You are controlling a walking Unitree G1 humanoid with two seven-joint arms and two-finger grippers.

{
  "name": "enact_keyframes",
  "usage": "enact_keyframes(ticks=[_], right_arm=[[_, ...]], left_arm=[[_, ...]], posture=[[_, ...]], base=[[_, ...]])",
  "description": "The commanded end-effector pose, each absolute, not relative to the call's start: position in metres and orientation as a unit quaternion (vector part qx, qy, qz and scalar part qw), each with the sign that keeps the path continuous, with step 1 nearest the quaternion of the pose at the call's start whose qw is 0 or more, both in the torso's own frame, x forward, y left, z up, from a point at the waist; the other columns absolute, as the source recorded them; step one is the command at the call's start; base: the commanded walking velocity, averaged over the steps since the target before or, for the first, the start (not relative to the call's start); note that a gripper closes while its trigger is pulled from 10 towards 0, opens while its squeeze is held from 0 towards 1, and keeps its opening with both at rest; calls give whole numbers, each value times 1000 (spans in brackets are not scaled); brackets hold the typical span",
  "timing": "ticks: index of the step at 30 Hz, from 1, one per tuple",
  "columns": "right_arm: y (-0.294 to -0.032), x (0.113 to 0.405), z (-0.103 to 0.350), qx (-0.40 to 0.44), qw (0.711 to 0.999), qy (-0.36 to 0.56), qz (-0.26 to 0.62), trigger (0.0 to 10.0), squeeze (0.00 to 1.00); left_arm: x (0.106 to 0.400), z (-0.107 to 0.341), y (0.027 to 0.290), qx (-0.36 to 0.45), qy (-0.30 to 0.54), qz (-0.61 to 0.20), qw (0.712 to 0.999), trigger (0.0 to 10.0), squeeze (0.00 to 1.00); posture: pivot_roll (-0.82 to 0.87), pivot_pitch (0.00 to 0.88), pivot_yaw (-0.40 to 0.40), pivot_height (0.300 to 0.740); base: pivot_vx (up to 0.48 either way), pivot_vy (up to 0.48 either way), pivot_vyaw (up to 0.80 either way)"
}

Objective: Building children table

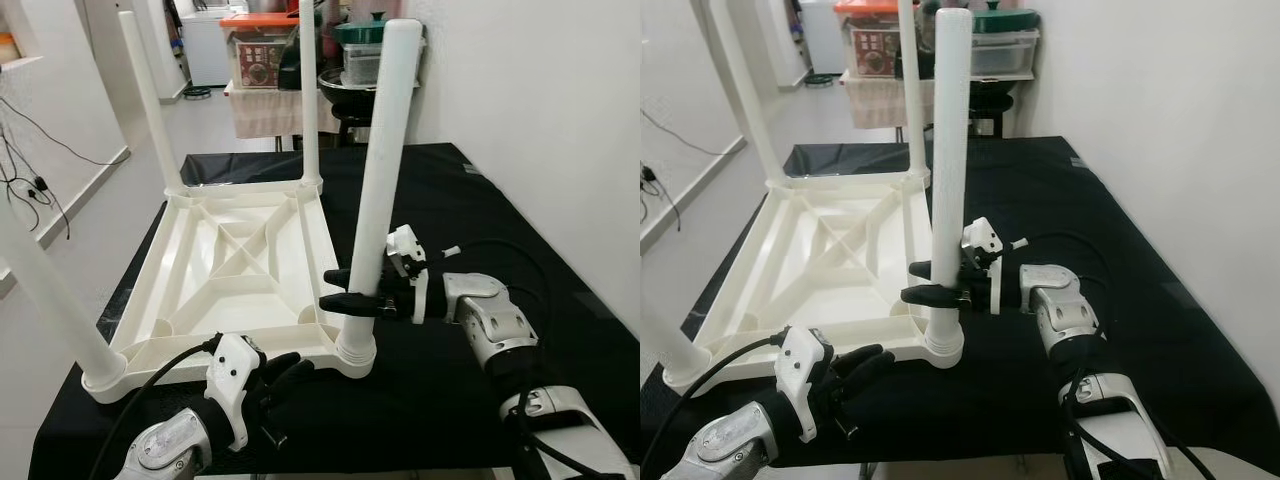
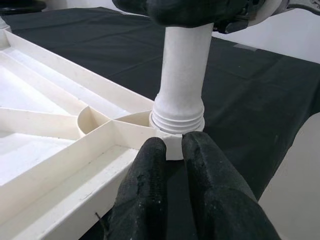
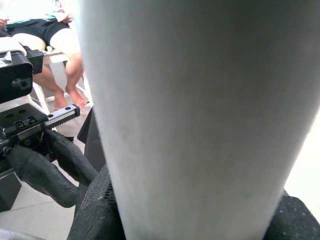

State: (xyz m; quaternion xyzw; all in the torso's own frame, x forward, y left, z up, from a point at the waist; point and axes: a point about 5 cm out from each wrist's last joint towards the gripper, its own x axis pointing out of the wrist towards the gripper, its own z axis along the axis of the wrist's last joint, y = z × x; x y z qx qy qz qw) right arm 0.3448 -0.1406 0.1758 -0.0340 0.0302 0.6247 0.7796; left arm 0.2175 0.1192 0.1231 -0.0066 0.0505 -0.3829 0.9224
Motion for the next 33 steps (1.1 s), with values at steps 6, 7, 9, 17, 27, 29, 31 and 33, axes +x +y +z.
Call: enact_keyframes(ticks=[6, 7, 9, 17, 27, 29, 31, 33], right_arm=[[-131, 338, 130, -6, 952, 55, 302, 0, 0], [-131, 338, 130, -6, 952, 55, 302, 0, 0], [-132, 336, 119, -11, 994, 79, 72, 0, 0], [-93, 298, 100, -9, 958, 123, 260, 0, 0], [-72, 289, 121, 15, 920, 71, 384, 10000, 1000], [-63, 283, 143, 6, 878, 20, 478, 10000, 1000], [-62, 281, 149, 4, 862, 11, 506, 10000, 1000], [-66, 283, 153, -10, 844, 4, 537, 10000, 0]], left_arm=[[215, 122, 122, -3, 50, -383, 922, 10000, 0], [215, 122, 122, -3, 50, -383, 922, 10000, 0], [215, 122, 123, -2, 52, -383, 922, 10000, 0], [219, 122, 114, -7, 49, -399, 916, 10000, 0], [218, 121, 116, -8, 52, -395, 917, 10000, 0], [219, 122, 115, -9, 50, -396, 917, 10000, 0], [220, 122, 114, -9, 49, -396, 917, 10000, 0], [220, 121, 114, -9, 49, -397, 917, 10000, 0]], posture=[[77, 0, -45, 740], [77, 0, -45, 740], [77, 0, -45, 740], [54, 0, -24, 740], [51, 0, -20, 740], [42, 0, -13, 740], [44, 0, -14, 740], [49, 0, -16, 740]], base=[[0, 0, 0], [0, 0, 0], [0, 0, 0], [0, 0, 0], [0, 0, 0], [0, 0, 0], [0, 0, 0], [0, 0, 0]])
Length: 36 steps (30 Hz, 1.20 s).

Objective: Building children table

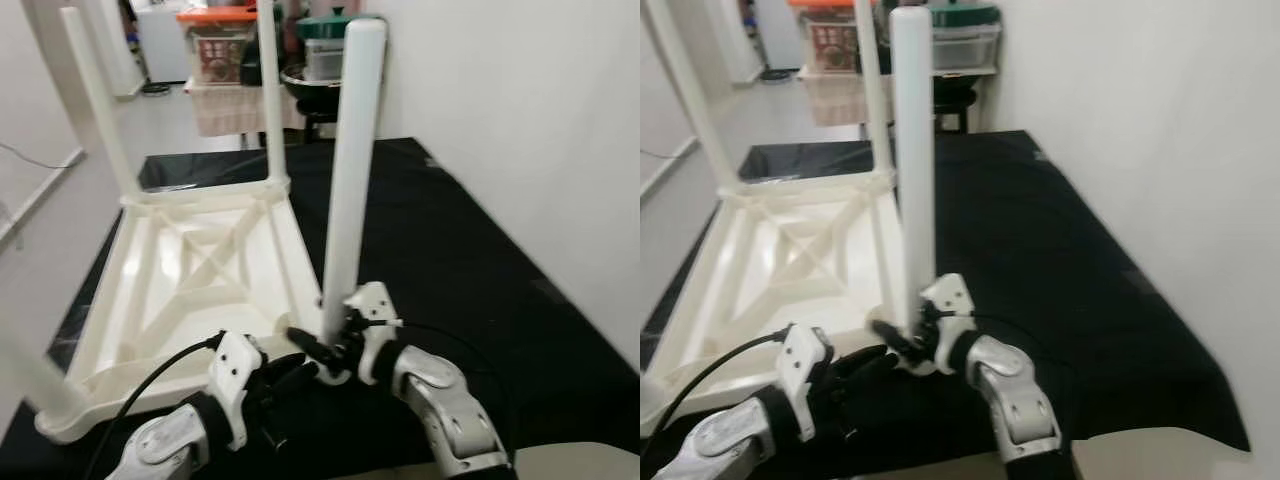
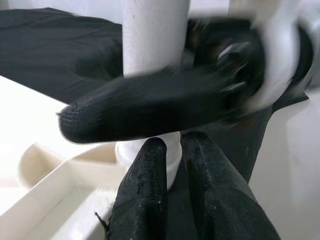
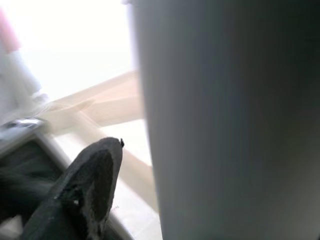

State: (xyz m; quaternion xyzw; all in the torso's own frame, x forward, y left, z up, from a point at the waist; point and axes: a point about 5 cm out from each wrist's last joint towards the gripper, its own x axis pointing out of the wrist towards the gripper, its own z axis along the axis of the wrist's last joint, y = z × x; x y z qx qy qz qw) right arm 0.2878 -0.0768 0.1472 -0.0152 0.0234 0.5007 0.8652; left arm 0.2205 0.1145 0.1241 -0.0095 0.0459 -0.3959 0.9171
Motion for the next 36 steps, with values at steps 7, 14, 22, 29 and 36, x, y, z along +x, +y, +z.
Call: enact_keyframes(ticks=[7, 14, 22, 29, 36], right_arm=[[-93, 320, 170, -39, 760, 23, 648, 10000, 0], [-102, 340, 178, -42, 768, 27, 638, 7020, 0], [-108, 334, 173, -24, 742, 29, 669, 0, 0], [-123, 321, 173, -56, 776, 0, 628, 0, 0], [-66, 285, 128, -40, 944, 54, 323, 0, 0]], left_arm=[[223, 123, 114, -6, 45, -395, 918, 10000, 0], [223, 123, 114, -3, 44, -394, 918, 10000, 0], [221, 123, 113, -2, 45, -395, 917, 10000, 0], [220, 122, 113, -4, 47, -399, 916, 10000, 0], [218, 121, 118, -4, 55, -401, 915, 10000, 0]], posture=[[70, 0, -22, 740], [79, 0, -27, 740], [70, 0, -18, 740], [49, 0, -5, 740], [29, 0, 6, 740]], base=[[0, 0, 0], [0, 0, 0], [0, 0, 0], [0, 0, 0], [0, 0, 0]])
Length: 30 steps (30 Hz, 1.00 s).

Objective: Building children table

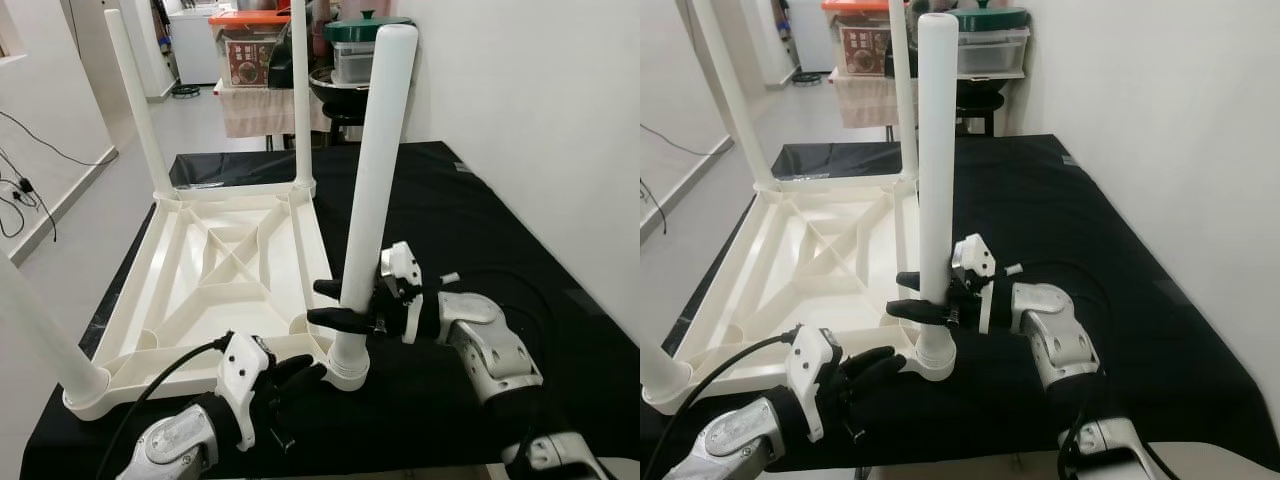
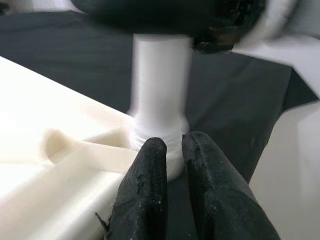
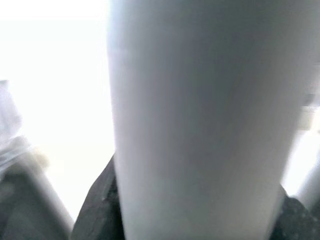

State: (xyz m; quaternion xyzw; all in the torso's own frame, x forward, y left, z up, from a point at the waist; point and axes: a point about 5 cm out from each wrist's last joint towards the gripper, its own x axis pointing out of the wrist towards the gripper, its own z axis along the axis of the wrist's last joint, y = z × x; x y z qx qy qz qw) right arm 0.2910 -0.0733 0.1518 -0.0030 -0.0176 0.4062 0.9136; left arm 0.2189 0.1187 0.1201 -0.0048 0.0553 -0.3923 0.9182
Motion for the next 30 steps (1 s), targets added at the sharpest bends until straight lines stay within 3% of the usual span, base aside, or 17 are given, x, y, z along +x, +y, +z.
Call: enact_keyframes(ticks=[1, 12, 13, 14, 19, 22, 23, 30], right_arm=[[-68, 288, 131, -34, 957, 47, 285, 0, 0], [-72, 290, 128, -12, 959, 64, 274, 353, 0], [-73, 291, 128, -5, 956, 67, 285, 10000, 0], [-68, 286, 133, 10, 947, 68, 313, 10000, 1000], [-66, 288, 157, 5, 892, 8, 453, 10000, 1000], [-71, 291, 161, -10, 874, 0, 486, 10000, 1000], [-76, 295, 163, -29, 856, -4, 517, 10000, 0], [-104, 325, 171, -64, 779, 31, 624, 10000, 0]], left_arm=[[218, 121, 117, -4, 56, -402, 914, 10000, 0], [216, 120, 120, -3, 57, -395, 917, 10000, 0], [216, 120, 120, -3, 57, -396, 916, 10000, 0], [217, 121, 118, -3, 55, -399, 915, 10000, 0], [219, 121, 115, -3, 53, -402, 914, 10000, 0], [219, 121, 114, -4, 53, -402, 914, 10000, 0], [220, 120, 113, -4, 52, -402, 914, 10000, 0], [221, 121, 113, -1, 50, -400, 915, 10000, 0]], posture=[[32, 0, 1, 740], [47, 0, -4, 740], [49, 0, -5, 740], [49, 0, -5, 740], [50, 0, -7, 740], [52, 0, -8, 740], [57, 0, -14, 740], [78, 0, -21, 740]], base=[[0, 0, 0], [0, 0, 0], [0, 0, 0], [0, 0, 0], [0, 0, 0], [0, 0, 0], [0, 0, 0], [0, 0, 0]])
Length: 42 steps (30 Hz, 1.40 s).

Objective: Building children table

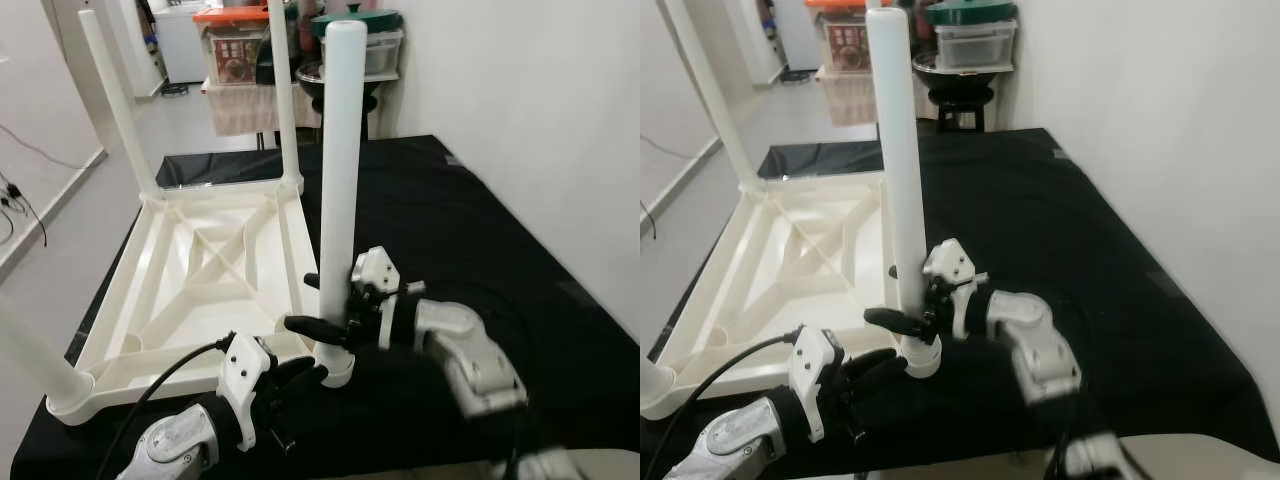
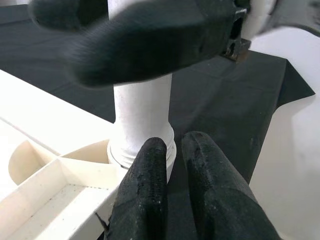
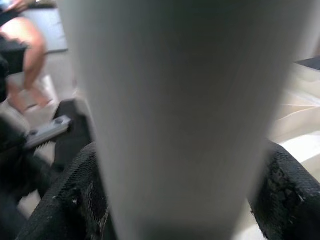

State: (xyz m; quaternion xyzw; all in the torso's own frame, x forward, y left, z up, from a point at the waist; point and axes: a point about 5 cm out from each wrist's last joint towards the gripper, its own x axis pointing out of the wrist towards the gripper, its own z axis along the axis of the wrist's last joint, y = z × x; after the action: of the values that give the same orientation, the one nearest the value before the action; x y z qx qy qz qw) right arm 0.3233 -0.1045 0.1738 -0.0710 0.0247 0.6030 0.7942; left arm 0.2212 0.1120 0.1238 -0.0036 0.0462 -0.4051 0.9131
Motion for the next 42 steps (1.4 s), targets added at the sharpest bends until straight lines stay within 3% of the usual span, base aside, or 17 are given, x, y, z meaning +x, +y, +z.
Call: enact_keyframes(ticks=[1, 8, 9, 14, 20, 22, 26, 27, 29, 30, 33, 36, 42], right_arm=[[-106, 328, 172, -61, 774, 38, 629, 10000, 0], [-114, 344, 177, -46, 774, 53, 630, 9451, 0], [-115, 343, 177, -37, 772, 50, 632, 0, 0], [-121, 337, 173, -23, 765, 37, 643, 0, 0], [-129, 327, 169, -24, 787, 13, 617, 0, 0], [-133, 323, 167, -32, 815, 3, 579, 0, 0], [-133, 314, 162, -47, 841, 13, 539, 0, 0], [-125, 320, 157, -40, 911, 3, 411, 0, 0], [-125, 320, 157, -40, 911, 3, 411, 0, 0], [-115, 308, 137, -26, 958, 32, 285, 0, 0], [-101, 296, 125, -34, 977, 51, 206, 0, 0], [-88, 292, 122, -35, 966, 57, 248, 0, 0], [-88, 291, 121, -21, 966, 65, 249, 0, 0]], left_arm=[[222, 121, 113, -1, 49, -399, 915, 10000, 0], [221, 121, 114, -1, 49, -398, 916, 10000, 0], [221, 121, 114, -1, 49, -397, 916, 10000, 0], [220, 122, 114, -1, 50, -398, 916, 10000, 0], [219, 121, 114, -2, 51, -399, 916, 10000, 0], [219, 121, 114, -3, 52, -399, 916, 10000, 0], [218, 121, 115, -4, 52, -399, 916, 10000, 0], [218, 121, 116, -4, 53, -399, 916, 10000, 0], [218, 121, 116, -4, 53, -399, 916, 10000, 0], [218, 121, 117, -6, 54, -399, 915, 10000, 0], [219, 120, 116, -2, 57, -405, 913, 10000, 0], [219, 121, 116, -7, 53, -401, 914, 10000, 0], [218, 120, 118, -5, 56, -397, 916, 10000, 0]], posture=[[78, 0, -21, 740], [82, 0, -18, 740], [83, 0, -17, 740], [73, 0, -7, 740], [66, 0, -4, 740], [60, 0, 1, 740], [54, 0, -3, 740], [42, 0, -3, 740], [42, 0, -3, 740], [19, 0, 15, 740], [29, 0, 7, 740], [36, 0, -5, 740], [34, 0, 9, 740]], base=[[0, 0, 0], [0, 0, 0], [0, 0, 0], [0, 0, 0], [0, 0, 0], [0, 0, 0], [0, 0, 0], [0, 0, 0], [0, 0, 0], [0, 0, 0], [0, 0, 0], [0, 0, 0], [0, 0, 0]])
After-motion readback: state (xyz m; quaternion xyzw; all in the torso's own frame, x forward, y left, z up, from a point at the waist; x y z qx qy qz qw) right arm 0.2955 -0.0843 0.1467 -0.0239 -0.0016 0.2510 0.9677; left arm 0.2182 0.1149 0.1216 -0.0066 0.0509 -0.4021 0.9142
